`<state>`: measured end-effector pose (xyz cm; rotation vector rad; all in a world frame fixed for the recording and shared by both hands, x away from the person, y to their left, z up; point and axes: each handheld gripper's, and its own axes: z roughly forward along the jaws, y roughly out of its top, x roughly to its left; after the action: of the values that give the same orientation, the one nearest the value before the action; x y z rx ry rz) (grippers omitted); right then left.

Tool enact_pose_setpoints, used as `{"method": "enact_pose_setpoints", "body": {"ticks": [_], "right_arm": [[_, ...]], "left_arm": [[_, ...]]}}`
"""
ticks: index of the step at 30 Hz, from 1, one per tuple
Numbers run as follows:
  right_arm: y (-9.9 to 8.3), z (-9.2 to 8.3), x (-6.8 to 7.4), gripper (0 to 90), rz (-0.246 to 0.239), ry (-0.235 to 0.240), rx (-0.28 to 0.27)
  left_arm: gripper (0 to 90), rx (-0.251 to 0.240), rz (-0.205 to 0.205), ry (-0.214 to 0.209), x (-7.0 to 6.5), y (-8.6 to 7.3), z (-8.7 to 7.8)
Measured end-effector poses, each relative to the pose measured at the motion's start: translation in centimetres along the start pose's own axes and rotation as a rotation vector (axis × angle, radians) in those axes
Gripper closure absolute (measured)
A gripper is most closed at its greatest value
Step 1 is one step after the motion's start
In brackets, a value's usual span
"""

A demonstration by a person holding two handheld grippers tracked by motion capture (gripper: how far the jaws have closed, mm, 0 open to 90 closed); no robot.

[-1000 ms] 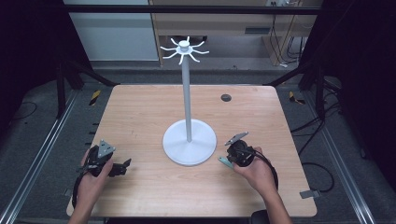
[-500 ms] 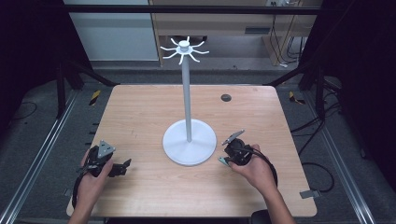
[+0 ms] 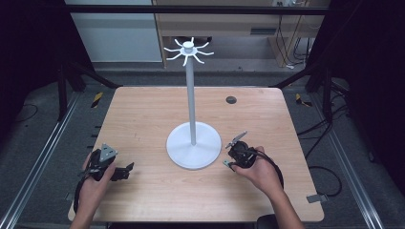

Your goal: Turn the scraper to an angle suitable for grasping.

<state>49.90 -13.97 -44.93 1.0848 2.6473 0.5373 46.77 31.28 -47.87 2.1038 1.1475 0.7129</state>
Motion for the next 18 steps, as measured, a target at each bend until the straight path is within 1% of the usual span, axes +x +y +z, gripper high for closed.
{"method": "enact_pose_setpoints", "body": {"ticks": [5, 9, 10, 18], "right_arm": [[0.09, 0.32, -0.02, 62.1, -0.013, 0.01, 0.013], [0.13, 0.51, -0.06, 61.9, -0.001, 0.012, 0.026], [0.13, 0.57, -0.12, 61.8, -0.008, 0.015, 0.025], [0.3, 0.77, -0.1, 61.2, -0.013, 0.02, 0.042]], "left_arm": [[2.9, 0.001, 0.0, -0.001, 0.0, -0.01, 0.02], [2.9, -0.003, -0.002, 0.0, 0.0, 0.0, -0.06], [2.9, -0.002, -0.003, 0.0, 0.02, -0.02, -0.05], [2.9, -0.002, -0.002, -0.001, 0.02, -0.02, -0.08]]}}
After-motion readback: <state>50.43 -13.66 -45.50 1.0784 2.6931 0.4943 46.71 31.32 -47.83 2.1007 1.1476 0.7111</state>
